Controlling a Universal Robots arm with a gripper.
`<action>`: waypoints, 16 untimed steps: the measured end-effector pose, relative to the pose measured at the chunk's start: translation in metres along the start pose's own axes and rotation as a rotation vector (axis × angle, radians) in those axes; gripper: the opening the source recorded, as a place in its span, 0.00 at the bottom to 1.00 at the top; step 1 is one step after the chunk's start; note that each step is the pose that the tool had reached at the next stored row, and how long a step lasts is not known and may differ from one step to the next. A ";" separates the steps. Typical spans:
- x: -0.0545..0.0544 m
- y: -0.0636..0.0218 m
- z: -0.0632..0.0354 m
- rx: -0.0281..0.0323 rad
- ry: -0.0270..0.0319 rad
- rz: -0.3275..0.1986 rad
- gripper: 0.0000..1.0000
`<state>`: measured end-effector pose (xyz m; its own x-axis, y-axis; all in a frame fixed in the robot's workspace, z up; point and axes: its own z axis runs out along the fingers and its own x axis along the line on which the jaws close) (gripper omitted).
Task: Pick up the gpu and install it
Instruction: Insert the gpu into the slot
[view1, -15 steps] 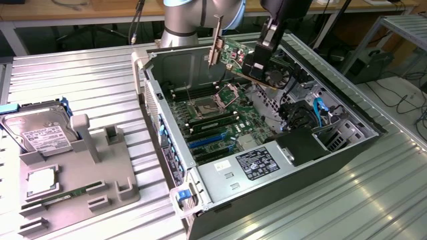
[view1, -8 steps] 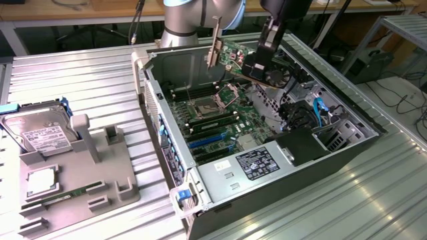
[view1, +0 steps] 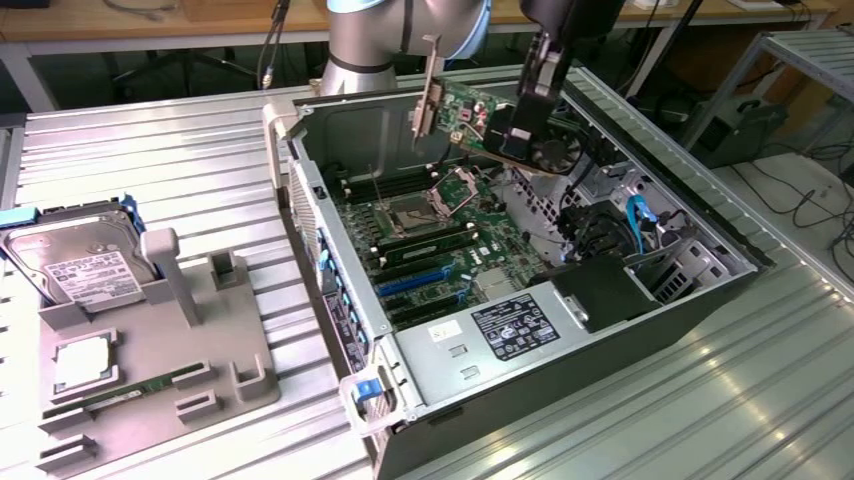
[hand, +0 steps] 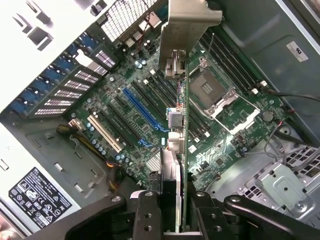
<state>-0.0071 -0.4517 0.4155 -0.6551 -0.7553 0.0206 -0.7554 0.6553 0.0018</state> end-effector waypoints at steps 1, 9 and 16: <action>0.000 0.0000 0.0000 0.0002 0.0001 -0.008 0.28; 0.000 0.0000 0.0000 0.0016 0.0001 -0.074 0.28; 0.000 0.0000 0.0000 0.0027 0.0003 -0.131 0.28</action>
<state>-0.0071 -0.4517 0.4155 -0.5512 -0.8341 0.0207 -0.8343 0.5514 0.0018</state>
